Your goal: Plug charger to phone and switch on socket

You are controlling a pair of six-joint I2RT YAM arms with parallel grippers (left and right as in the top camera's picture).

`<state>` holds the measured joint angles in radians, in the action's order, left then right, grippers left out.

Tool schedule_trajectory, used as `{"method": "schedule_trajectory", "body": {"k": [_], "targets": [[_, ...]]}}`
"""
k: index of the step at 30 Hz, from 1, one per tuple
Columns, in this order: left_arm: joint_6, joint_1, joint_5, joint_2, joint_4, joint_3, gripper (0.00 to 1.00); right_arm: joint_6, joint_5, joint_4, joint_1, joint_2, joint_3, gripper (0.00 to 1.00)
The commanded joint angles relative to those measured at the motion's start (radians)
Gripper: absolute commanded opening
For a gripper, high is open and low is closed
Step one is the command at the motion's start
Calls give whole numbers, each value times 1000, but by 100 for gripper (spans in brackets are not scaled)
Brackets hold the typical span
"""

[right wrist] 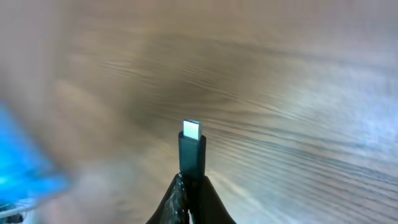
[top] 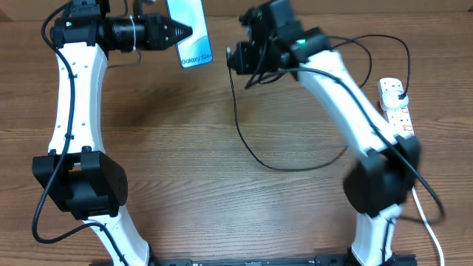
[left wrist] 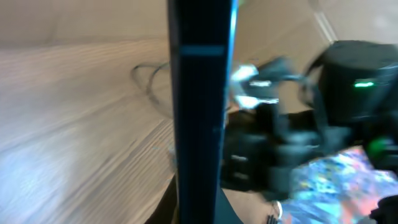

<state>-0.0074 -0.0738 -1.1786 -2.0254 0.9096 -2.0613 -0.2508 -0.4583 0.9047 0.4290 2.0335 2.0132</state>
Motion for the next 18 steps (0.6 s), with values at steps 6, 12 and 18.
{"method": "schedule_trajectory", "body": {"k": [6, 12, 18], "targets": [[-204, -6, -229, 4, -208, -9, 4, 97, -2, 123, 32, -103, 18, 4], [-267, -6, -300, 4, -327, -9, 4, 104, 6, 141, 72, -103, 17, 4], [-272, -14, -226, 4, -330, -9, 4, -35, 200, 152, 88, -102, 3, 4]]}}
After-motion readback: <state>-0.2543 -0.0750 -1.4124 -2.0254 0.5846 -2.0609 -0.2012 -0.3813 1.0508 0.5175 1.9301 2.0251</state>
